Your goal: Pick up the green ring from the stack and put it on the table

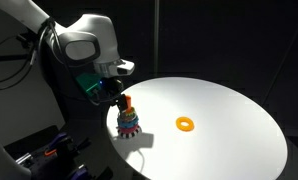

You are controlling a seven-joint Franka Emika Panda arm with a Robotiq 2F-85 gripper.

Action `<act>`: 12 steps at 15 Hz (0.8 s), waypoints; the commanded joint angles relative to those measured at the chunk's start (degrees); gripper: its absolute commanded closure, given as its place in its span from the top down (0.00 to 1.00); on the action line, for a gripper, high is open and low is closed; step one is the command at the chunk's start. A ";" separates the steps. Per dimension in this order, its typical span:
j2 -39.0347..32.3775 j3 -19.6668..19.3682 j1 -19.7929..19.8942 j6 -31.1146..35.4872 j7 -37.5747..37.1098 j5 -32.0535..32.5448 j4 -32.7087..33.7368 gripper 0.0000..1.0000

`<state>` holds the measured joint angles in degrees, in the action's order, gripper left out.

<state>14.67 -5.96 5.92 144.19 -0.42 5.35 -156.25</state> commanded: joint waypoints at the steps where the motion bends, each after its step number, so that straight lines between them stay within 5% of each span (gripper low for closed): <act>1: -0.82 0.19 -0.15 2.67 0.73 -1.20 -0.12 1.00; 12: -4.37 -0.28 -1.43 7.61 2.63 -4.46 0.56 1.00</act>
<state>11.13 -5.80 5.15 150.48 -0.28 3.89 -156.25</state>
